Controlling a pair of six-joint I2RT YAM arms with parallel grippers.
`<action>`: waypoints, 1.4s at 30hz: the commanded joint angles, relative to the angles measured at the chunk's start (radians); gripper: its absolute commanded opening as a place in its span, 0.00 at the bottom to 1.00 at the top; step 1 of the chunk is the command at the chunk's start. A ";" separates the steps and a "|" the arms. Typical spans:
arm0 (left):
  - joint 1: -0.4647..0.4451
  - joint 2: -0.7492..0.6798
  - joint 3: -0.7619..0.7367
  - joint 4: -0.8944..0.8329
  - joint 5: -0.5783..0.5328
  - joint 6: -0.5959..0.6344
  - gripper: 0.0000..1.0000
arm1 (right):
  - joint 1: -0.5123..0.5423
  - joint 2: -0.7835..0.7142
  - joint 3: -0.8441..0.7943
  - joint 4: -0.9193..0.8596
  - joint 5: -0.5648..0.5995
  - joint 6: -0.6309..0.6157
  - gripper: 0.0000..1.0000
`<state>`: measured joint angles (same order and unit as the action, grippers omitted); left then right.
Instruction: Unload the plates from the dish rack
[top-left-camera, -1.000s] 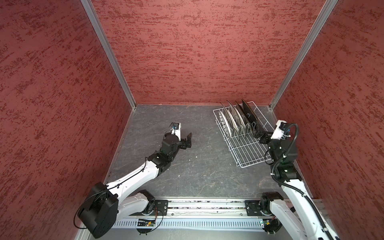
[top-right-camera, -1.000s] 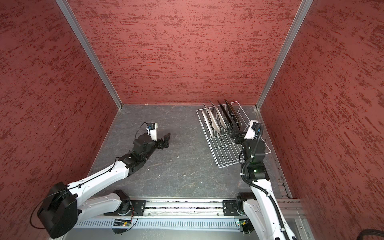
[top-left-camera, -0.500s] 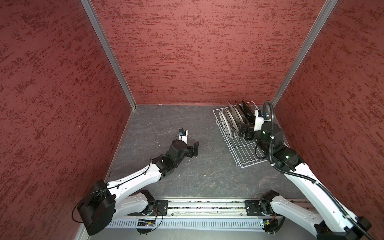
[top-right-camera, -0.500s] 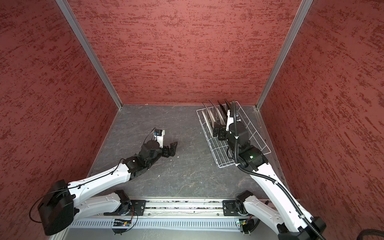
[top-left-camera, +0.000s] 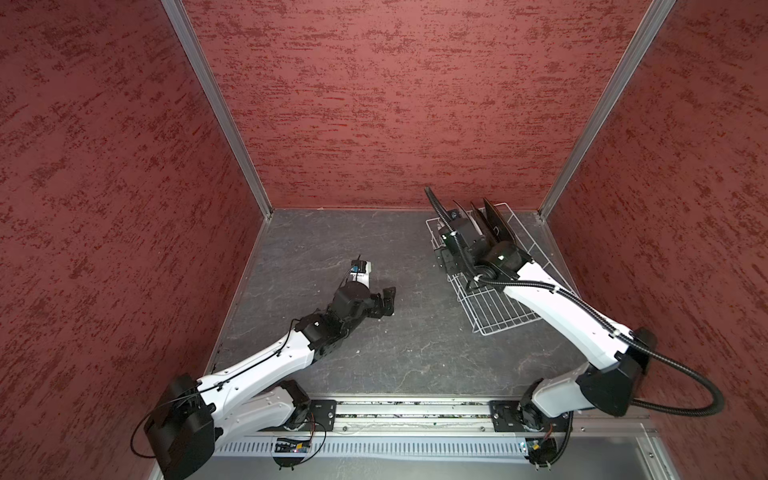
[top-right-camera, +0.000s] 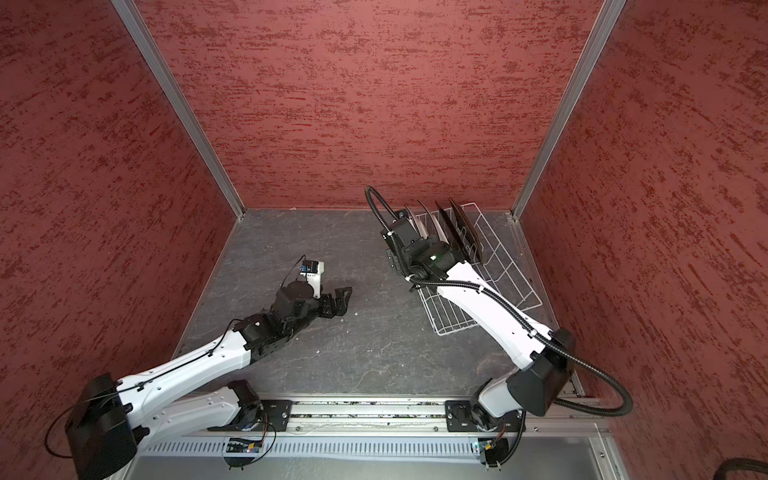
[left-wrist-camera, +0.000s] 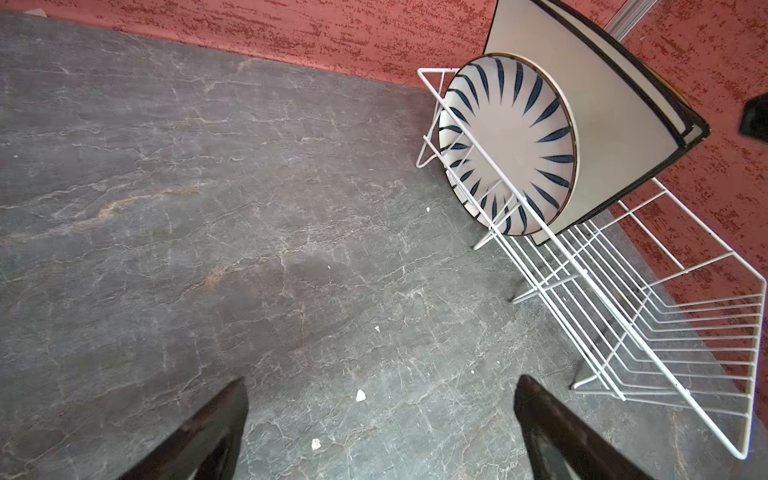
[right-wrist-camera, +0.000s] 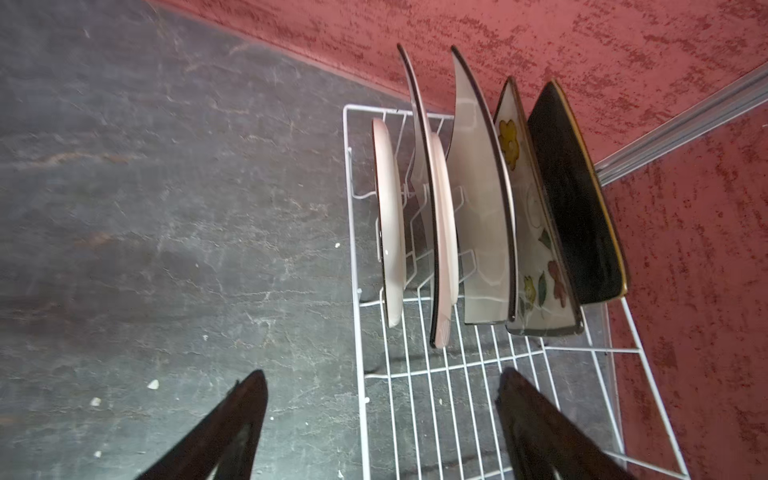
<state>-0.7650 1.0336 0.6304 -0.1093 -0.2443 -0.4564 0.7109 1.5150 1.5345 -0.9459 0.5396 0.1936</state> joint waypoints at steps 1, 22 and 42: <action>-0.002 -0.029 0.014 -0.044 0.017 -0.024 0.99 | 0.004 0.011 0.052 -0.072 0.062 -0.017 0.74; 0.018 -0.047 -0.005 -0.052 0.037 -0.049 1.00 | -0.072 0.114 0.043 0.059 0.159 -0.161 0.56; 0.024 -0.050 -0.017 -0.056 0.032 -0.058 0.99 | -0.142 0.155 -0.061 0.203 0.140 -0.216 0.43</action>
<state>-0.7464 1.0000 0.6273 -0.1650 -0.2100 -0.5026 0.5797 1.6650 1.4857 -0.7887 0.6746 -0.0010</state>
